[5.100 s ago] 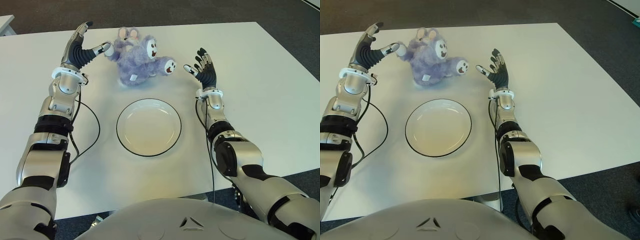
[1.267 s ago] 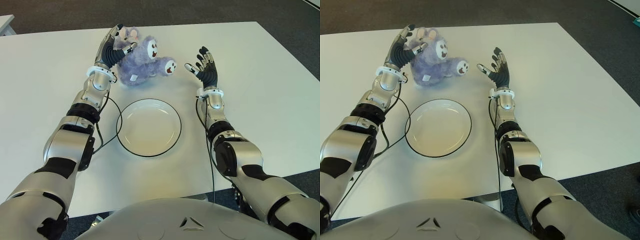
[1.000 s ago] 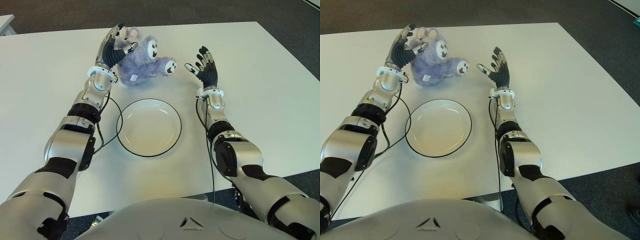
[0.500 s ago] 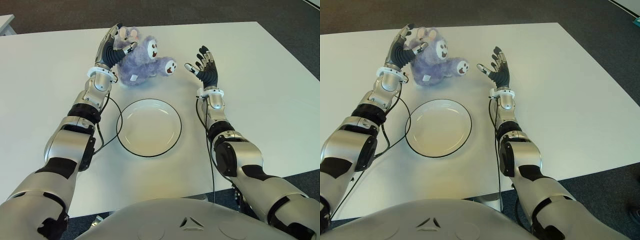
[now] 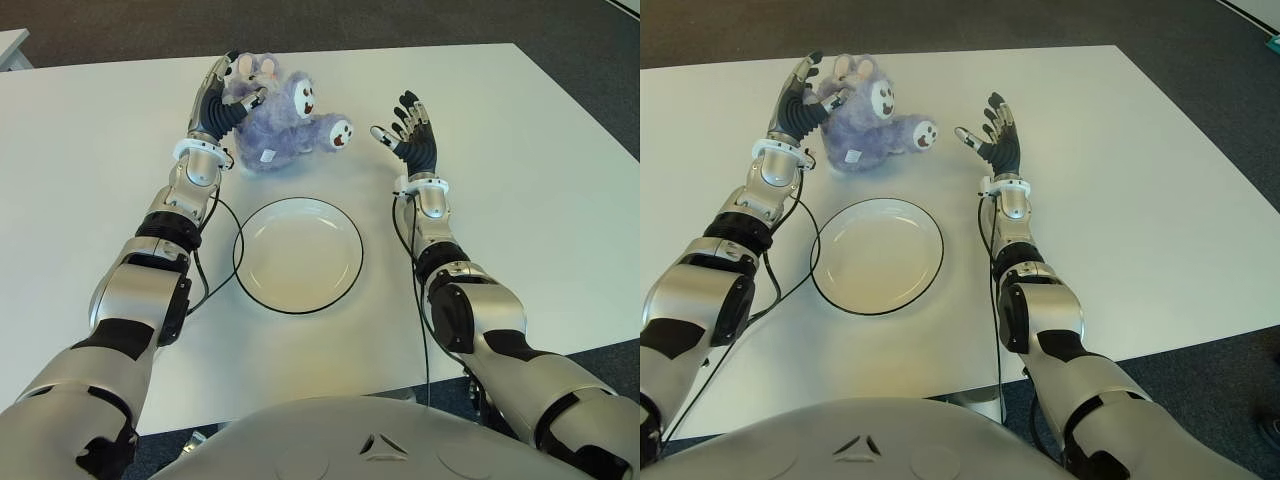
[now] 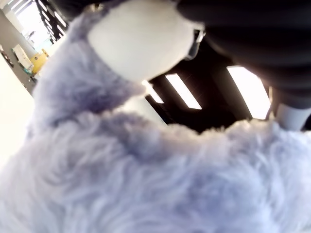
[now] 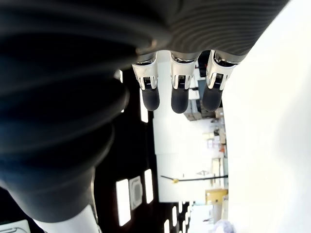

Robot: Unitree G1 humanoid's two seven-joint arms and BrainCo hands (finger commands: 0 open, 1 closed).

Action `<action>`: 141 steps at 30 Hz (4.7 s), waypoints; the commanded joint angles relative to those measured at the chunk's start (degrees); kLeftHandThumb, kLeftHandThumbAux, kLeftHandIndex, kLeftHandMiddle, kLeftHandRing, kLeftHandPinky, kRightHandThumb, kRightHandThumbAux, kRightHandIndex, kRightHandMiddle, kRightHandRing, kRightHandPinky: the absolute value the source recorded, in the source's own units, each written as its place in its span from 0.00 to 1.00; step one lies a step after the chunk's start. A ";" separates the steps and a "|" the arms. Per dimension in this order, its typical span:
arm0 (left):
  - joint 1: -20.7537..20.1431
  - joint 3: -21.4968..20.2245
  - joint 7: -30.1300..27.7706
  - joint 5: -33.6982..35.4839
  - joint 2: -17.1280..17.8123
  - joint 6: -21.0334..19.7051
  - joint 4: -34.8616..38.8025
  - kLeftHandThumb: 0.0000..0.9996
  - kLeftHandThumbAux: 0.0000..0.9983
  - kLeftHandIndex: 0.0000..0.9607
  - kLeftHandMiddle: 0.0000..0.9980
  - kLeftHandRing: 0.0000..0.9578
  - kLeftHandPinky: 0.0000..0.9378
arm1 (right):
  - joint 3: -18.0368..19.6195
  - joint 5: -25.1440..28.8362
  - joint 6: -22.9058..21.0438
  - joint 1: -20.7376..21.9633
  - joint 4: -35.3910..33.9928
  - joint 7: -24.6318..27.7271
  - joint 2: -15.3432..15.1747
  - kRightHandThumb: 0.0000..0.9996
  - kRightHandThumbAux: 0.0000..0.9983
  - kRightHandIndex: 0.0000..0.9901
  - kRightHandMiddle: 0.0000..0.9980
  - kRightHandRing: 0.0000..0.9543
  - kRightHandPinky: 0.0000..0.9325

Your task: Put the doll into the plate.

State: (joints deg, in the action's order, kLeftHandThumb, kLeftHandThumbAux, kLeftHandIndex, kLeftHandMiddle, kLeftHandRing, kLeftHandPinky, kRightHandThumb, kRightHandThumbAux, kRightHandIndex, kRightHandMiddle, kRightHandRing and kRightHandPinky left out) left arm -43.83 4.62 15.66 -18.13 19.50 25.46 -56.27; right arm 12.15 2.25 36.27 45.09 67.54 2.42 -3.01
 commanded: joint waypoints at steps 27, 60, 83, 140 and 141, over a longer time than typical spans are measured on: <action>2.83 0.18 0.12 -0.30 1.23 -0.49 1.34 0.20 0.42 0.00 0.09 0.09 0.05 | 0.33 0.67 0.51 -4.57 1.66 0.60 1.10 0.08 0.85 0.07 0.07 0.07 0.09; 2.97 -0.08 0.75 0.57 0.29 0.68 -1.79 0.21 0.43 0.00 0.09 0.10 0.09 | 0.33 0.62 0.66 -4.60 1.58 0.53 1.10 0.09 0.85 0.07 0.07 0.07 0.10; 0.70 -1.77 1.65 2.71 -3.49 0.82 -6.47 0.26 0.49 0.00 0.06 0.10 0.15 | 0.80 1.33 1.39 -5.07 0.89 1.99 1.11 0.12 0.85 0.07 0.08 0.08 0.10; -4.00 -5.21 7.83 6.57 -9.42 2.41 -12.42 0.50 0.49 0.20 0.21 0.23 0.31 | 1.28 1.91 2.57 -5.95 -1.31 2.68 1.86 0.18 0.84 0.08 0.08 0.07 0.08; -4.16 -5.23 8.38 6.47 -9.48 2.64 -12.59 0.54 0.49 0.22 0.24 0.26 0.34 | 1.30 1.94 2.60 -5.97 -1.38 2.69 1.89 0.18 0.84 0.08 0.08 0.07 0.08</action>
State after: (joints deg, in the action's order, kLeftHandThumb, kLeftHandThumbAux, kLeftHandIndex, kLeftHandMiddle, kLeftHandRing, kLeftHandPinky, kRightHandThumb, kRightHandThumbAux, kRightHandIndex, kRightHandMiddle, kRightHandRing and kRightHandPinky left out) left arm -47.29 -0.22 22.52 -11.83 10.80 27.42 -67.71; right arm 12.87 2.68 38.63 43.61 64.18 5.05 -2.41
